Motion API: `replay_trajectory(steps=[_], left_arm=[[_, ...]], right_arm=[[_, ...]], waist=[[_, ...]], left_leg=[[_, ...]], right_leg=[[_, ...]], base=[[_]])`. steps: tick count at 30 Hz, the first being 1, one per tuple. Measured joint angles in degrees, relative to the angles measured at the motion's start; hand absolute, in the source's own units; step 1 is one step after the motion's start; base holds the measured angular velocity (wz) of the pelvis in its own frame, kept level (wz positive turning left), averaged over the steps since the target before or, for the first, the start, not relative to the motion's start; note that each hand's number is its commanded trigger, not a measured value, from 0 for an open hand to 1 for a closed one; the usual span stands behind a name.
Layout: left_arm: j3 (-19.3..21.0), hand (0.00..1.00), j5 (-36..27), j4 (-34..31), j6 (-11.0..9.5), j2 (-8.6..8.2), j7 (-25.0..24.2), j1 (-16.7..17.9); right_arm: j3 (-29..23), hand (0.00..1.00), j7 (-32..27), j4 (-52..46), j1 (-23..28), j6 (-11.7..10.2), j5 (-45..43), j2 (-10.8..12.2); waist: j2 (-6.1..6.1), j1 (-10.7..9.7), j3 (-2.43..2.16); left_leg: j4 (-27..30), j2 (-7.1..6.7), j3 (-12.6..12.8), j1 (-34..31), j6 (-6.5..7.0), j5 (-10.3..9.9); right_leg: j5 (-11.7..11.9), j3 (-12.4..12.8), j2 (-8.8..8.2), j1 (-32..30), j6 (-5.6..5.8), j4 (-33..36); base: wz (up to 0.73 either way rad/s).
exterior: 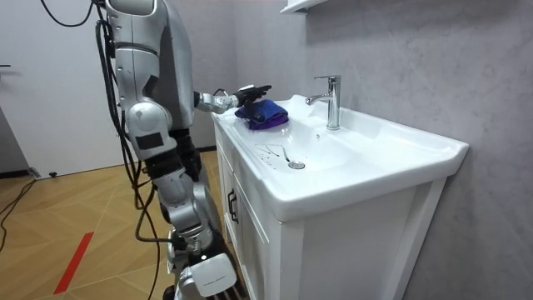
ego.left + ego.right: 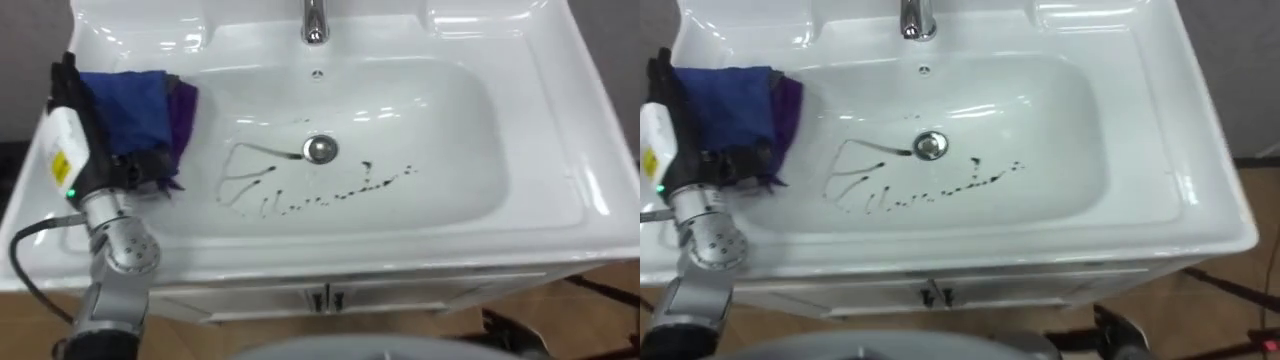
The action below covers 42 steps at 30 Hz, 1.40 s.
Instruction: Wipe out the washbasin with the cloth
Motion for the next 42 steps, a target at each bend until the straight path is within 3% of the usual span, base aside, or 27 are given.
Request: replay_trajectory(steps=[4, 8, 15, 22, 27, 42], left_arm=[[-0.02, 0.00, 0.07, -0.05, 1.21, -0.01, -0.90, -0.28], [0.90, 0.00, 0.01, 0.00, 2.01, -0.01, -1.21, -0.24], [0.94, 0.00, 0.06, 0.11, 2.05, -0.02, -2.08, 0.05], [0.98, 0.00, 0.17, 4.42, 2.00, 0.01, -3.67, 0.17], [0.98, 0.00, 2.41, 5.79, 1.89, 0.00, -4.00, 0.19], [1.17, 0.00, 10.25, 8.63, 1.07, 0.43, -4.71, 1.58]], right_arm=[[0.06, 0.00, 0.51, 0.21, -0.26, 0.36, 0.60, -0.03], [0.16, 0.00, 0.50, 0.72, -0.21, 0.40, 0.61, 0.24], [0.17, 0.00, 0.48, 0.66, -0.23, 0.38, 0.60, 0.29], [0.23, 0.00, 0.46, 0.39, -0.37, 0.21, 1.00, 0.30], [0.18, 0.00, 0.40, 0.38, 0.27, 0.26, 1.52, 0.12], [0.07, 0.00, 0.80, -0.91, 1.41, 0.38, 1.46, -0.08]], waist=[[-0.08, 0.02, -0.07], [-0.70, 0.25, -0.46], [-0.78, 0.29, -0.53], [-0.79, 0.63, -0.50], [-0.76, 0.97, -0.32], [-0.60, 0.48, -0.57]], left_leg=[[0.03, 0.15, 0.29, 0.00, 0.18, -1.01], [0.22, 0.11, 0.68, 0.06, 0.27, -1.14], [0.41, 0.13, 0.65, 0.10, 0.28, -1.15], [0.31, 0.08, 1.05, 0.28, 0.32, -1.17], [0.02, 0.07, 1.40, 1.63, 0.28, -1.20], [-0.03, 0.35, 1.46, 2.99, 0.05, -1.57]], right_leg=[[-0.19, -0.08, 0.66, -0.27, -0.17, 0.20], [-0.10, -0.02, 0.57, -0.29, -0.09, 0.73], [-0.11, -0.09, 0.56, -0.32, -0.10, 0.86], [-0.45, -0.12, 0.50, -0.22, 0.03, 0.82], [-1.08, -0.04, 0.49, 0.90, 0.09, 1.03], [-1.64, 1.00, 1.09, 1.63, -0.07, 2.07]], base=[[-0.02], [-0.03], [0.00], [0.00], [0.00], [-0.01]])
